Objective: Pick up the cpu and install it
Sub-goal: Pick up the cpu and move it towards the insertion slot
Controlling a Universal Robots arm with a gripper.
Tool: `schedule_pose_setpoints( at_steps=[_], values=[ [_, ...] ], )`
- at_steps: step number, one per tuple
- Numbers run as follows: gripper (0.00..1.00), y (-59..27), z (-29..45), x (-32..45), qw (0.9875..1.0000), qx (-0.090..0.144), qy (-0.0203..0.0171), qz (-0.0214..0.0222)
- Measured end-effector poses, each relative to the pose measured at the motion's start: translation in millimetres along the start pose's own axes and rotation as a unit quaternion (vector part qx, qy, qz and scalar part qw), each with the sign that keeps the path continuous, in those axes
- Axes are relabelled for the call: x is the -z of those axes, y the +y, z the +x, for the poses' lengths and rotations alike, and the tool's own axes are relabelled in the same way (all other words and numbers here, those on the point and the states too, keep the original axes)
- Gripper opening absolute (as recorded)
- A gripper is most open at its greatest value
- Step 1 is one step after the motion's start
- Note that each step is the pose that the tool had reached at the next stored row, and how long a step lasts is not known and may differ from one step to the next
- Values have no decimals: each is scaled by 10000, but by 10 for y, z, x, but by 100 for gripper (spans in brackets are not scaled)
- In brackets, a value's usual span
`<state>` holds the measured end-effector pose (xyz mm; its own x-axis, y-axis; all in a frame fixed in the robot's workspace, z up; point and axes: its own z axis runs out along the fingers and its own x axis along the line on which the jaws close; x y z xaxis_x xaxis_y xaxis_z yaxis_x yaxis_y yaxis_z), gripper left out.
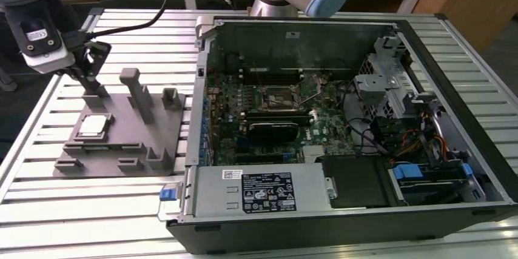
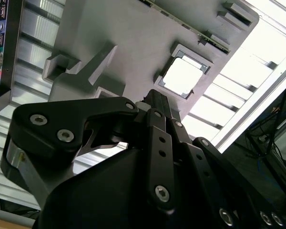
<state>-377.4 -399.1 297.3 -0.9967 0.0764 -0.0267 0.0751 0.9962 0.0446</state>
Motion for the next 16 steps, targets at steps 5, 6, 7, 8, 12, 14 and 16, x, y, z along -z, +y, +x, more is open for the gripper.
schedule_pose_setpoints(
  at_steps=[5,6,7,8,12,14,16],
  values=[
    [11,-3,14,-25,10000,0,0,0],
    [11,-4,17,-30,10000,0,0,0],
    [11,-4,20,-36,10000,0,0,0],
    [11,-5,23,-41,10000,0,0,0],
    [11,-9,31,-68,10000,0,0,0],
    [11,-12,34,-85,10000,0,0,0],
    [11,-15,38,-104,10000,-1,0,0]
  ],
)
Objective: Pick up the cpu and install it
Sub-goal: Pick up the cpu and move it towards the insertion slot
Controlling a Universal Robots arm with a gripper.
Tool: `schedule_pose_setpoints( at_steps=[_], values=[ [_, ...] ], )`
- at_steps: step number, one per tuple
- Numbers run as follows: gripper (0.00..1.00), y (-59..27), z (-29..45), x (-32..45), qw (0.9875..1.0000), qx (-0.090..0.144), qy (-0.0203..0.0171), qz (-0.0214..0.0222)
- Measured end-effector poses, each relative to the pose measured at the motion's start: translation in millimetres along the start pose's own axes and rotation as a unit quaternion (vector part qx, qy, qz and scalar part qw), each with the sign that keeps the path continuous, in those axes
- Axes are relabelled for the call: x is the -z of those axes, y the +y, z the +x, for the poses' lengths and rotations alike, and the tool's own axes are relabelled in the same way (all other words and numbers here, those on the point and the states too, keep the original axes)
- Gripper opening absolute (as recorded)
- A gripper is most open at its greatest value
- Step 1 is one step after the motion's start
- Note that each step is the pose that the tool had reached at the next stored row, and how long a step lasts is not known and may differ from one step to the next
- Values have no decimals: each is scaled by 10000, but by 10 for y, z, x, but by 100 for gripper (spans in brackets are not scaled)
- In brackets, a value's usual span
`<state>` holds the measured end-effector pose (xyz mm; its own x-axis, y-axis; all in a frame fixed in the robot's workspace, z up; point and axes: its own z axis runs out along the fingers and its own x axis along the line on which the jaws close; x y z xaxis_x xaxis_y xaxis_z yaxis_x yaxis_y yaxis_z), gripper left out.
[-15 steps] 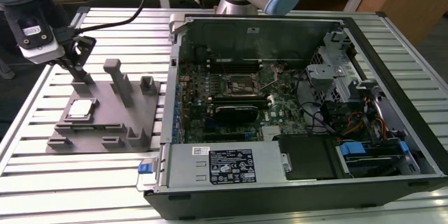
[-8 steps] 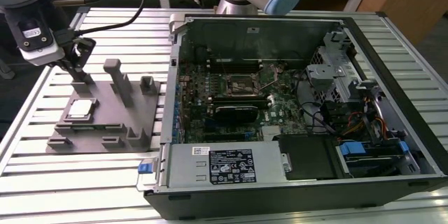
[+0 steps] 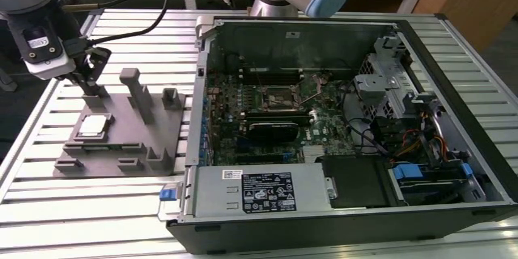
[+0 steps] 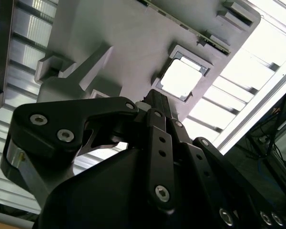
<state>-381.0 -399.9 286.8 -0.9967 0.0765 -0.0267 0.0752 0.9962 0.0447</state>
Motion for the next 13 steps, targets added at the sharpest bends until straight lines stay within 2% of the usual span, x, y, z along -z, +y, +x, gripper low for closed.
schedule_pose_setpoints(
  at_steps=[13],
  values=[
    [11,-20,37,-91,10000,1,0,0]
  ],
)
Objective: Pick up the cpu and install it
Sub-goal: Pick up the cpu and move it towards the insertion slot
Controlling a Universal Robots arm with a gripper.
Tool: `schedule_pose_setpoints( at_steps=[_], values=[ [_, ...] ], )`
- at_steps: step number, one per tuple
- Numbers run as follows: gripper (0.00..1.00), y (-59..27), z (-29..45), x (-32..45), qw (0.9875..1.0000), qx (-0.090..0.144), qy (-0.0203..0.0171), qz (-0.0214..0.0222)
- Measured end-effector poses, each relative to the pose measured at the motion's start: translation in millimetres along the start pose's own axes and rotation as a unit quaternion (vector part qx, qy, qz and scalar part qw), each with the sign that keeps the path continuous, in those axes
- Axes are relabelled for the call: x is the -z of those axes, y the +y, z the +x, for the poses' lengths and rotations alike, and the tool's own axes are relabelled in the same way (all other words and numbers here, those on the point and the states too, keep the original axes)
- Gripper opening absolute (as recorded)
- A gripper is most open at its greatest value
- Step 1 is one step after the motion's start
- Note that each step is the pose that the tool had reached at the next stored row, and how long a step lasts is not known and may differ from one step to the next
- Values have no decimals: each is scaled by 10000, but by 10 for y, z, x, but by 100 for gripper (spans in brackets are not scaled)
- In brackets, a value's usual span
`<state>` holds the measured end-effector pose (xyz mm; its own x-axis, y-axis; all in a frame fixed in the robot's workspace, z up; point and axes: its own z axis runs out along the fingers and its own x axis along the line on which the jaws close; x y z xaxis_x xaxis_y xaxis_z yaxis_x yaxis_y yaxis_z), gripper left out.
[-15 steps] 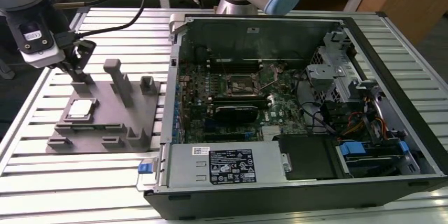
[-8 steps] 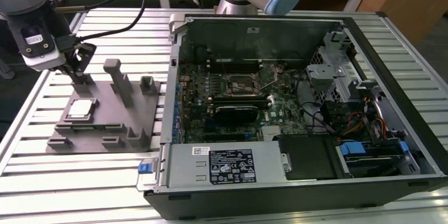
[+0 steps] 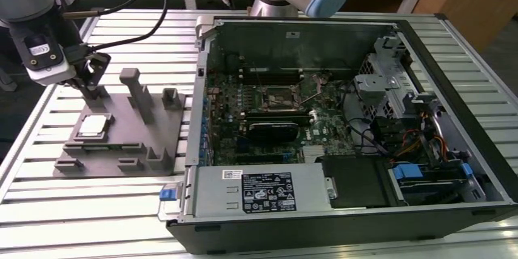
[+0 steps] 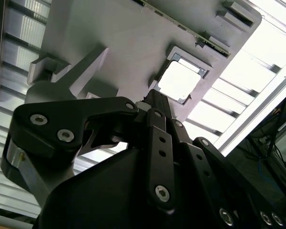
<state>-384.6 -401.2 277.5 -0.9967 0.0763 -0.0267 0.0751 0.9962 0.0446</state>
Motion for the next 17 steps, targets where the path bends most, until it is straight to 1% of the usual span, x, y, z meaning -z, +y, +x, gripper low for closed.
schedule_pose_setpoints(
  at_steps=[17],
  values=[
    [11,-28,45,-118,10000,0,0,0]
  ],
)
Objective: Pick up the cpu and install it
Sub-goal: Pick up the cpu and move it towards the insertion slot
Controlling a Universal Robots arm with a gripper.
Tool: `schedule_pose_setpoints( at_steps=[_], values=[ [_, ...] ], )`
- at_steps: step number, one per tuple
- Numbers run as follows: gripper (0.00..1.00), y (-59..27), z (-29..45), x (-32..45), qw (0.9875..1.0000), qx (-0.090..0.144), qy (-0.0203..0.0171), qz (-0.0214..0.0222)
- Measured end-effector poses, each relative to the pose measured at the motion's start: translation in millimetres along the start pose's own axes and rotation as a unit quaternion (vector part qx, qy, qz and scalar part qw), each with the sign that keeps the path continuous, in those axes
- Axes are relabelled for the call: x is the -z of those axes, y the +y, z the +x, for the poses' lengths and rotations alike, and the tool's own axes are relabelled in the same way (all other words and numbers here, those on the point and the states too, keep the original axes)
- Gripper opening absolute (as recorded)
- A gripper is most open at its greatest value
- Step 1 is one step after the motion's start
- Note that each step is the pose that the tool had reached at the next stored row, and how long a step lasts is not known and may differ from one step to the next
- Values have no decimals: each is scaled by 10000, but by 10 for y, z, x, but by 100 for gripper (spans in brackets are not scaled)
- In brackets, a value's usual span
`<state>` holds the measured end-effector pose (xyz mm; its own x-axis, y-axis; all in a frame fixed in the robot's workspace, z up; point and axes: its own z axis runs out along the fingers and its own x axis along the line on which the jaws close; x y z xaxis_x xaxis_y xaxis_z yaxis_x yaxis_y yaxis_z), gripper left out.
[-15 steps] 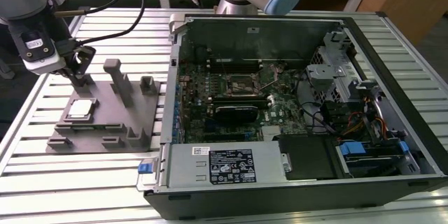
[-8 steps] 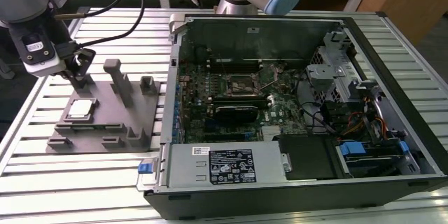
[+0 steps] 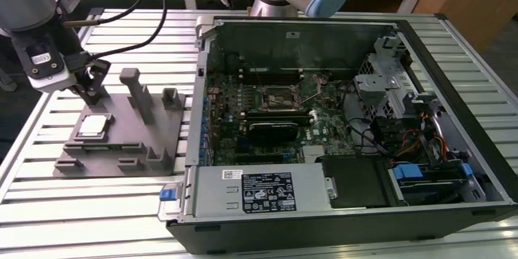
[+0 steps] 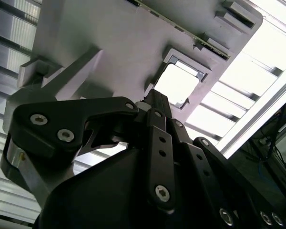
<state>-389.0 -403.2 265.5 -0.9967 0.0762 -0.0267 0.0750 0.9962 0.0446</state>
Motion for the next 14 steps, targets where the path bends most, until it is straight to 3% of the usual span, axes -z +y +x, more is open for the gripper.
schedule_pose_setpoints(
  at_steps=[14],
  values=[
    [11,-25,79,-91,10000,0,0,0]
  ],
)
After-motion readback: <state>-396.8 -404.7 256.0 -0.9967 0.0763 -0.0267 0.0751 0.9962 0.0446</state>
